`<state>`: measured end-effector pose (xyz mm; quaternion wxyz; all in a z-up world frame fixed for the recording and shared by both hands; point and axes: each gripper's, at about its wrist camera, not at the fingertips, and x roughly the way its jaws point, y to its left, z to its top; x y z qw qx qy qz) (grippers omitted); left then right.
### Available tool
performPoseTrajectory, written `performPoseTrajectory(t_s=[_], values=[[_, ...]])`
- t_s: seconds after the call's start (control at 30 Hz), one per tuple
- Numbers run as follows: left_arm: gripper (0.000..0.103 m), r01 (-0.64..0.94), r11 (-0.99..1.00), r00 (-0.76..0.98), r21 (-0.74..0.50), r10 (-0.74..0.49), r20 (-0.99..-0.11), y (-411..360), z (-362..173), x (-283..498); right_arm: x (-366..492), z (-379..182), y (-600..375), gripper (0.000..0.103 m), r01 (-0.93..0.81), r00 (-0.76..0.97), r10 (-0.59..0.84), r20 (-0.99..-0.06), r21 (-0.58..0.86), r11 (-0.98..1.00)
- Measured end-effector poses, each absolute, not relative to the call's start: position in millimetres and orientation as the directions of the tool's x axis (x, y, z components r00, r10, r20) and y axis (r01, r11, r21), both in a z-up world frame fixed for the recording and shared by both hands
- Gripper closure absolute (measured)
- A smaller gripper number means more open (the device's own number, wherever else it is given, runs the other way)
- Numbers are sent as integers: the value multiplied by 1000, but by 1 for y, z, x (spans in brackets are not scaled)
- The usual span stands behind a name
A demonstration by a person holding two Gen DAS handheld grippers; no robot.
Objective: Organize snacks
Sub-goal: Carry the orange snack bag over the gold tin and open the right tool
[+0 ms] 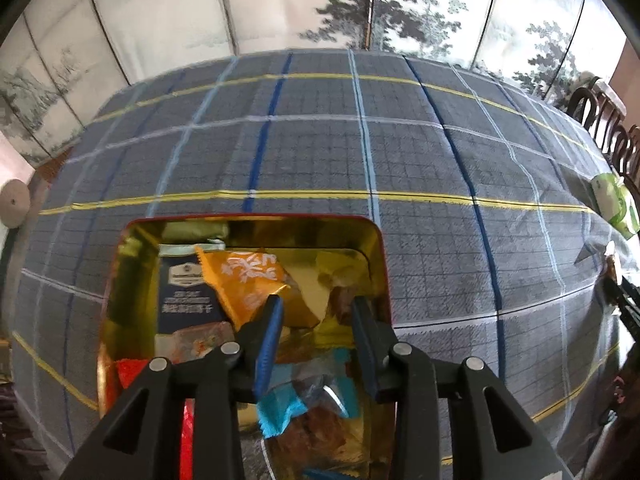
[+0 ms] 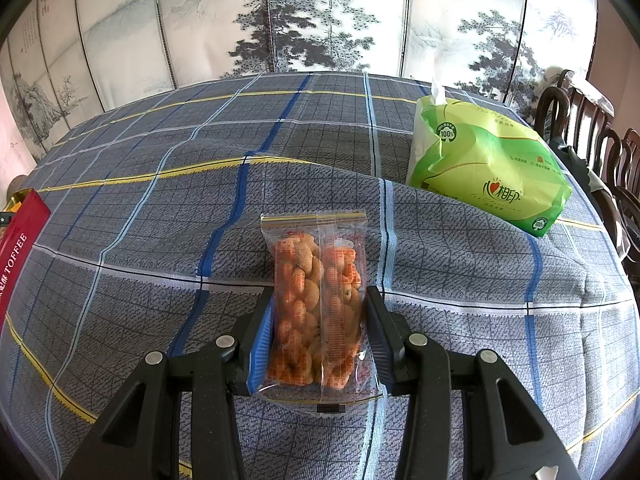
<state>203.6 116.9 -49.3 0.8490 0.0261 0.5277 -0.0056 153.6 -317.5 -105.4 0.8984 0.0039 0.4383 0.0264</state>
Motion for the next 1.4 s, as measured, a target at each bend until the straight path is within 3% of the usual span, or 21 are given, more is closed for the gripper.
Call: performPoseTrajectory(t_s=[0.27,0.57,1.13,1.4], values=[[63,-31,985,579,170,157,-800,107,-20,154,153,-105,-316,63,-47,615,47,-787,22,999],[62,-105,976,625,192,215,-750,103,0,103,146,-105,-313,65,-35,615,44,-787,28,999],[58,-116,979,639,168,203,-742,112,2,42,108,-98,-257,66,-69,591,202,-781,200,977],[57,-142,978,626,150,206,-752,126,-3,27,93,-69,-205,66,-174,590,312,-744,260,950]])
